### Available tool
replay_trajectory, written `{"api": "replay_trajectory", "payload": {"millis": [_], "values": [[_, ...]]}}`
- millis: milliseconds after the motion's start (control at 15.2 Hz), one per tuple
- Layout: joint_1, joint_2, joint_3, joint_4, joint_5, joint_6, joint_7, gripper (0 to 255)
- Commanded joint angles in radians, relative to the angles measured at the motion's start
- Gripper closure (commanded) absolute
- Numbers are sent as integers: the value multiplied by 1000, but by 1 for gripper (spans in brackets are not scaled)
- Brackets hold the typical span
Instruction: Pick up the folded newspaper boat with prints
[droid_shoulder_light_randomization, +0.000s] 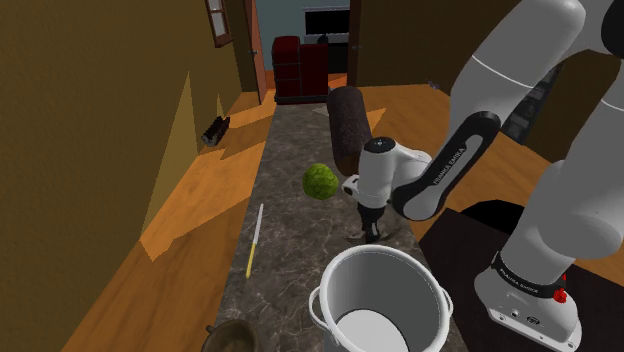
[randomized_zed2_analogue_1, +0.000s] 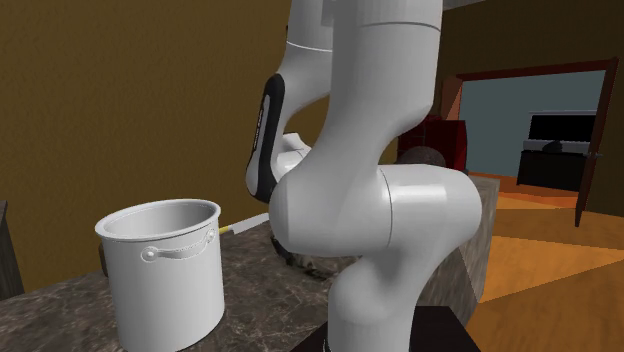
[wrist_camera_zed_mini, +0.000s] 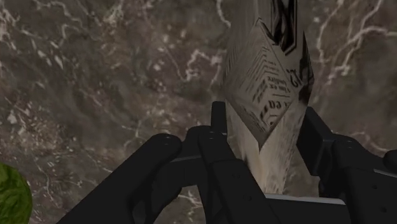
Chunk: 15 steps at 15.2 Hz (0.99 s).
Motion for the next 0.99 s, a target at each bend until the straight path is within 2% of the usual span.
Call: {"api": "replay_trajectory", "payload": {"millis": [0, 462, 792, 924], "values": [[4, -34, 0, -4, 35, -28, -30, 255], [32, -155, -8, 2, 125, -149, -102, 255], [48, -231, -18, 15, 161, -237, -134, 255], [48, -234, -18, 16, 162, -240, -134, 255]]}}
